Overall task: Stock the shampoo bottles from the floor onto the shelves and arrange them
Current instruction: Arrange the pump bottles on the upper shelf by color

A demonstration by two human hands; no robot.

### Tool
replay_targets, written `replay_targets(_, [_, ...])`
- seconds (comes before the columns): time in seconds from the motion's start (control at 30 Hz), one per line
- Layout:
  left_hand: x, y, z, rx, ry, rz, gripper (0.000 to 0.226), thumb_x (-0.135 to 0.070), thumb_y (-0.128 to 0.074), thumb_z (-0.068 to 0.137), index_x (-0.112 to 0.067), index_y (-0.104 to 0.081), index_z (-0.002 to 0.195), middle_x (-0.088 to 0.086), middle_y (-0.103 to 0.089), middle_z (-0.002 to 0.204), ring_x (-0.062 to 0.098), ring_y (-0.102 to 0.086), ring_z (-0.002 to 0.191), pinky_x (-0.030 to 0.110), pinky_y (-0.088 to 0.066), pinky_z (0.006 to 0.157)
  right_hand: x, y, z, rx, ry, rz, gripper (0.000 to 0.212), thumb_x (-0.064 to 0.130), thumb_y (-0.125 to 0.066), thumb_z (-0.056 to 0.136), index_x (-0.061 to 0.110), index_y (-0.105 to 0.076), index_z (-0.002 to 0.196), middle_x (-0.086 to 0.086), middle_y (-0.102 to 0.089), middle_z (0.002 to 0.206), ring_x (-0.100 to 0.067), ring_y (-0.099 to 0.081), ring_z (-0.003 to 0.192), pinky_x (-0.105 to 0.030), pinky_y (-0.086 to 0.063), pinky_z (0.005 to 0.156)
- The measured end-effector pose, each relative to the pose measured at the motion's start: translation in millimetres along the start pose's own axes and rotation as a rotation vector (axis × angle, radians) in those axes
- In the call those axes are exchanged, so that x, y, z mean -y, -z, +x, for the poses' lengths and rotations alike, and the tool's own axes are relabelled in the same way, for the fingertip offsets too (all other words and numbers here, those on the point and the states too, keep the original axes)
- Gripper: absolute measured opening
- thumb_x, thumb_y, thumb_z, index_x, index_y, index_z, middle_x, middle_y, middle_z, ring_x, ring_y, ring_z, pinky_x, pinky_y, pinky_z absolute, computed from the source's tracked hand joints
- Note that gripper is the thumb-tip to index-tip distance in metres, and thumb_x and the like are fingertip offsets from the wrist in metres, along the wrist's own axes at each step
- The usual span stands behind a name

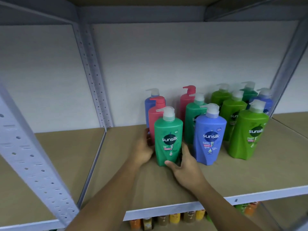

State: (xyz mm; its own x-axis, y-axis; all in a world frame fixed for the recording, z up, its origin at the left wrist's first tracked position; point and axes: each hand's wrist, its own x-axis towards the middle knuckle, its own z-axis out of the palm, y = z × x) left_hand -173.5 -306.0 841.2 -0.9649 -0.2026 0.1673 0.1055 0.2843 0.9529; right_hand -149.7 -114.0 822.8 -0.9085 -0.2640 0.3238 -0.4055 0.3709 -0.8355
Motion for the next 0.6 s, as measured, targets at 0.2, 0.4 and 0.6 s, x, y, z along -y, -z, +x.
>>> replay_targets(0.2, [13.3, 5.5, 8.1, -0.060, 0.015, 0.053, 0.043, -0.020, -0.059, 0.073, -0.030, -0.059, 0.115, -0.008, -0.073, 0.100, 0.013, -0.071, 0.091, 0.042, -0.056, 0.090, -1.2, 0.6, 0.2, 0.000, 0.009, -0.026, 0.078, 0.029, -0.081, 0.080, 0.029, -0.034, 0.143, 0.023, -0.057, 0.120, 0.004, -0.054, 0.110, -0.006, -0.037, 0.088])
replay_targets(0.4, [7.8, 4.9, 5.4, -0.094, -0.014, 0.148, 0.038, -0.006, -0.061, 0.081, -0.030, -0.058, 0.112, -0.009, -0.072, 0.101, 0.010, -0.070, 0.092, 0.042, -0.056, 0.091, -0.8, 0.8, -1.0, 0.004, 0.017, -0.034, 0.077, 0.032, -0.081, 0.080, 0.036, -0.033, 0.140, 0.024, -0.057, 0.119, 0.003, -0.055, 0.105, -0.010, -0.040, 0.087])
replay_targets(0.6, [4.4, 5.0, 8.8, -0.056, -0.015, 0.105, 0.053, 0.016, -0.055, 0.085, -0.019, -0.054, 0.123, -0.002, -0.070, 0.105, 0.013, -0.068, 0.092, 0.020, -0.054, 0.078, 0.4, 1.0, -1.6, 0.009, 0.005, -0.038, 0.078, 0.035, -0.080, 0.080, 0.036, -0.033, 0.141, 0.020, -0.059, 0.119, -0.008, -0.060, 0.102, -0.018, -0.047, 0.088])
